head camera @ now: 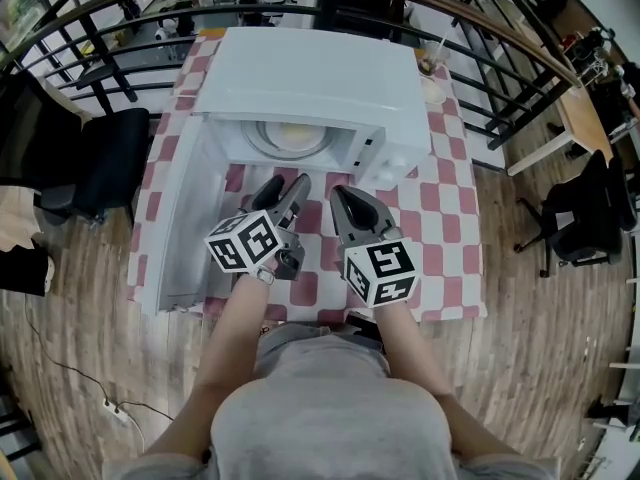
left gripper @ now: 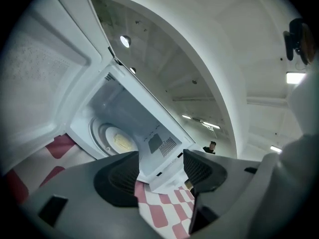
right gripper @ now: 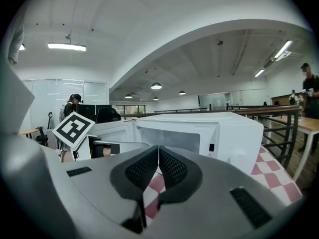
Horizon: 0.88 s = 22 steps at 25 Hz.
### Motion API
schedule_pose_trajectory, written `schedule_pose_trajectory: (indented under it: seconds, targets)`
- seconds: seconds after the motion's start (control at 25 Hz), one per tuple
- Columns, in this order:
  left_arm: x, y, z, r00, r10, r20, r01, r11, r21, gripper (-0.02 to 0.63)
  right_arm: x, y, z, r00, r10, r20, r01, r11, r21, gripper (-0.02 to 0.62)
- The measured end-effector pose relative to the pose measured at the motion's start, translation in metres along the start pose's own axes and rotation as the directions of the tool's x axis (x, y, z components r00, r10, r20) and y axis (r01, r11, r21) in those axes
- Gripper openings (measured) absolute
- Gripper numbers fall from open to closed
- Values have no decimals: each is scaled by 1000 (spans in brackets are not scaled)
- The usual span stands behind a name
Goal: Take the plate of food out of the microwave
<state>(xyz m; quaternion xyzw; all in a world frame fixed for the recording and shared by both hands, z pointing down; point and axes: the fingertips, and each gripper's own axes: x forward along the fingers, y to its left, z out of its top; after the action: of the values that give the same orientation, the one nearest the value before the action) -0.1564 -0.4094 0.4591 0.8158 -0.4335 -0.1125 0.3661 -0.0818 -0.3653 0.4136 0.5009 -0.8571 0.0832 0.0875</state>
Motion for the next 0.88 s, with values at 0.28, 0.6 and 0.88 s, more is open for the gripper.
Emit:
schedule_pose_trajectory:
  seconds: [0.28,0.6,0.88]
  targets:
    - [29,25,-8,999,48,8,-46,990,-132,268,13,-12,-3,1000,27,-11,-28,999,-27,28]
    - [49,62,-18,990,137,29,-117,923,-366,285,30,-17,-20,996,67,-57,-69,997,-37,28]
    - [65,96,-23,973,230,30,-186,850,-492,291,42,-24,-30,994,80,-76,-81,997,-7,28]
